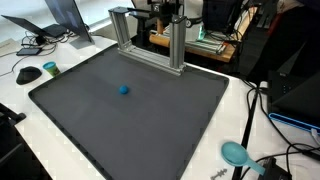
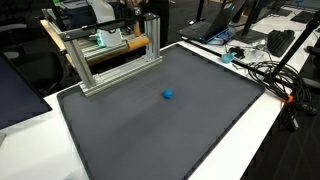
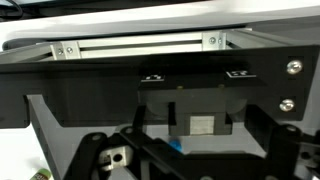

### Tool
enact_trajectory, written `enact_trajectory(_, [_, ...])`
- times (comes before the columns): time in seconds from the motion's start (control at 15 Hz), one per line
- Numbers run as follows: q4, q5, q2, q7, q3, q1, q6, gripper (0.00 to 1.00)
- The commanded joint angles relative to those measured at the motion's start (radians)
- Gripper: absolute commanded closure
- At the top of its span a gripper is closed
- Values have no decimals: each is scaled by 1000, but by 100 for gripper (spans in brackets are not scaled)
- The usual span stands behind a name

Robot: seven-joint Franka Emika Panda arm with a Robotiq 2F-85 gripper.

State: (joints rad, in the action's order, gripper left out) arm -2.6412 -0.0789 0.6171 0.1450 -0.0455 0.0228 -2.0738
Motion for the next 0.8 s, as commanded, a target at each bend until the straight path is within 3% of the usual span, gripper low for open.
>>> enact_trajectory(0.0, [-4,14,-11,-21,10,-5,-9,0])
enact_trajectory(0.73, [3,30,-26,-109,30,-19,27,0])
